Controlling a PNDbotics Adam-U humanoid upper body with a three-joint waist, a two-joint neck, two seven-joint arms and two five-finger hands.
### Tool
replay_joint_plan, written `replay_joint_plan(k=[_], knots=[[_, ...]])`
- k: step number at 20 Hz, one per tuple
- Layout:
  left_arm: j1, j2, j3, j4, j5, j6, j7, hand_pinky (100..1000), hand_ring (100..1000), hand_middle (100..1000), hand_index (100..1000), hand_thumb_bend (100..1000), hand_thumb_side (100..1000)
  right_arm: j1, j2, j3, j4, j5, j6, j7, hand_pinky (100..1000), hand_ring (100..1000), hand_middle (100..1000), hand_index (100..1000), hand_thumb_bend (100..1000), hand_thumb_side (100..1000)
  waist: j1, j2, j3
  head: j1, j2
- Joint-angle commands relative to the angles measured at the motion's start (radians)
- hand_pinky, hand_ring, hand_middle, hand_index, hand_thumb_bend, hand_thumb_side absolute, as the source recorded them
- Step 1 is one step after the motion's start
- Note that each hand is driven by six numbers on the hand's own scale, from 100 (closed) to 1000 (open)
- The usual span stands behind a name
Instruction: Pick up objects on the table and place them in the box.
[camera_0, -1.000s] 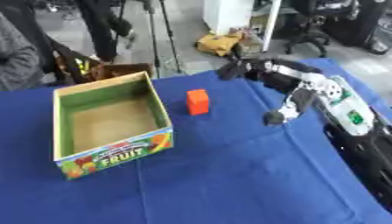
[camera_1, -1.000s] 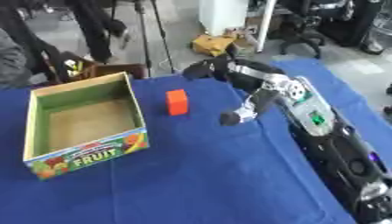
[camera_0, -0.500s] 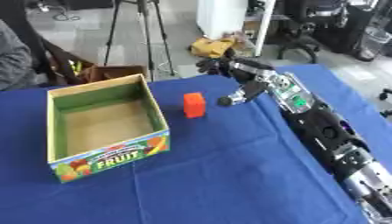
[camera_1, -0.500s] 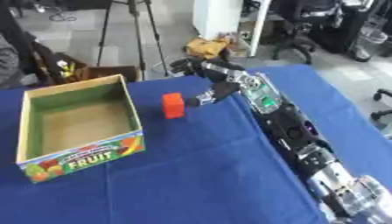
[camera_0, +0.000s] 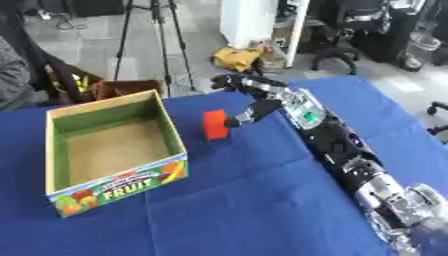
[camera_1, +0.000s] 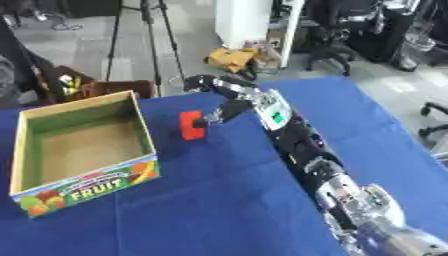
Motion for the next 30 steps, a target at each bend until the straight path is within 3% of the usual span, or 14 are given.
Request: replay_joint_plan(k=[1, 11, 16, 20, 21, 23, 24, 27, 30], knots=[[-0.016, 0.010, -0.005, -0.020, 0.006, -0.001, -0.008, 451, 824, 449, 630, 540, 817, -0.017, -0.012, -0.008, 0.016, 0.073, -0.211, 0.150, 1000, 1000, 957, 892, 708, 422, 0.002, -0.012, 0.004, -0.014, -0.019], [-0.018, 0.004, -0.010, -0.020, 0.011, 0.002, -0.013, 450, 826, 449, 630, 537, 817, -0.005, 0.017, -0.004, 0.068, 0.199, -0.195, -0.004, 974, 946, 907, 883, 698, 404, 0.012, -0.001, 0.012, -0.025, -0.039], [-0.017, 0.001, -0.009, -0.019, 0.014, 0.003, -0.010, 450, 826, 448, 629, 536, 817, -0.004, 0.024, -0.001, 0.071, 0.218, -0.191, -0.042, 928, 825, 800, 859, 683, 379, 0.013, 0.004, 0.006, -0.030, -0.041], [-0.017, 0.001, -0.008, -0.020, 0.014, 0.003, -0.008, 450, 826, 448, 629, 536, 816, -0.001, 0.027, -0.002, 0.068, 0.240, -0.178, -0.084, 859, 673, 678, 789, 624, 295, 0.012, 0.007, -0.001, -0.032, -0.043], [-0.017, 0.000, -0.008, -0.020, 0.014, 0.003, -0.007, 450, 827, 448, 629, 535, 816, -0.001, 0.027, -0.002, 0.066, 0.245, -0.176, -0.098, 844, 639, 660, 770, 600, 276, 0.011, 0.007, -0.003, -0.033, -0.044], [-0.017, 0.000, -0.008, -0.019, 0.014, 0.004, -0.006, 450, 827, 448, 629, 535, 817, 0.001, 0.031, -0.004, 0.065, 0.244, -0.170, -0.129, 820, 519, 598, 716, 348, 201, 0.010, 0.008, -0.006, -0.033, -0.045], [-0.017, -0.001, -0.008, -0.019, 0.014, 0.004, -0.006, 450, 827, 448, 629, 535, 817, 0.001, 0.032, -0.003, 0.066, 0.235, -0.168, -0.141, 812, 488, 578, 706, 272, 163, 0.010, 0.008, -0.008, -0.033, -0.045], [-0.018, -0.001, -0.007, -0.020, 0.013, 0.003, -0.004, 450, 826, 448, 629, 535, 816, 0.002, 0.034, 0.003, 0.064, 0.188, -0.161, -0.148, 819, 493, 577, 708, 131, 152, 0.008, 0.008, -0.015, -0.035, -0.044], [-0.019, 0.000, -0.006, -0.020, 0.012, 0.003, -0.002, 450, 826, 448, 629, 534, 816, 0.000, 0.031, 0.003, 0.047, 0.129, -0.149, -0.141, 746, 399, 538, 694, 100, 278, 0.007, 0.005, -0.025, -0.036, -0.044]])
